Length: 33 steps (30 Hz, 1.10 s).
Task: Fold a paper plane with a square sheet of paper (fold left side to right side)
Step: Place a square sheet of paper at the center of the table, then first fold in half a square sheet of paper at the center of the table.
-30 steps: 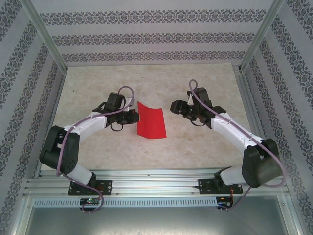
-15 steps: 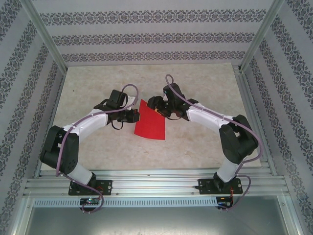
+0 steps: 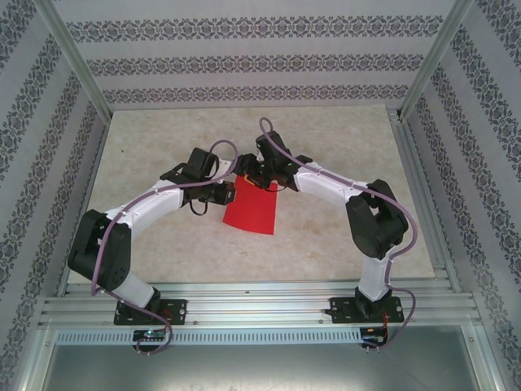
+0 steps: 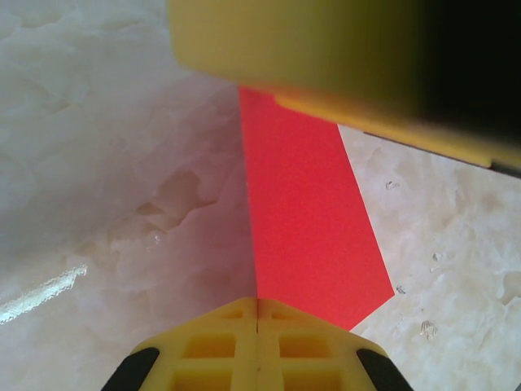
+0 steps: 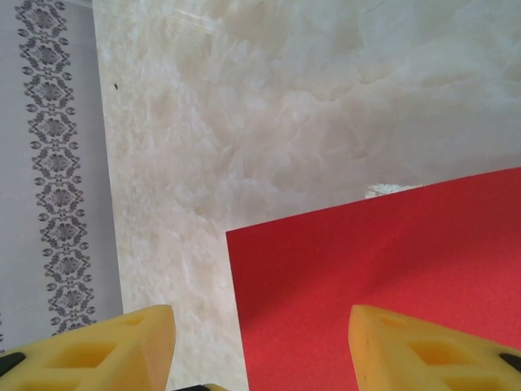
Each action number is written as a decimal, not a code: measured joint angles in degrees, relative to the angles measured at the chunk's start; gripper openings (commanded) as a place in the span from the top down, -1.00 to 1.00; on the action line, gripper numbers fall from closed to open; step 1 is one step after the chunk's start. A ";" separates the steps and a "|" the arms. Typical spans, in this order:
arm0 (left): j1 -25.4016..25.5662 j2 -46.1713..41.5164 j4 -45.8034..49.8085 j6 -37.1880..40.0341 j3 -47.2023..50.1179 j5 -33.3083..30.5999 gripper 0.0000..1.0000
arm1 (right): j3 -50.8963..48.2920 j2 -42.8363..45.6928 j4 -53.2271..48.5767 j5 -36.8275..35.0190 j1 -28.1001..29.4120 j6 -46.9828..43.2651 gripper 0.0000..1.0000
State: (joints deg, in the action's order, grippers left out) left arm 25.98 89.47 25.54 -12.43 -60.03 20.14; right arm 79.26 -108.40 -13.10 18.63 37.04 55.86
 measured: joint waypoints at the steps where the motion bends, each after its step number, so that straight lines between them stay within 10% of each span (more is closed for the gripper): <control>1: 0.11 0.00 0.13 0.11 -0.13 -0.15 1.00 | 0.24 -0.22 -0.55 -0.02 0.11 -0.04 -0.12; 33: 3.89 -0.66 6.08 4.42 -2.29 -9.99 0.99 | 5.51 -3.02 -10.34 -1.66 1.22 -3.30 0.41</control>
State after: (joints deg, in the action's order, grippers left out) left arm 29.87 88.82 31.62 -8.01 -62.33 10.15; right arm 84.77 -111.42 -23.44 16.97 38.26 52.56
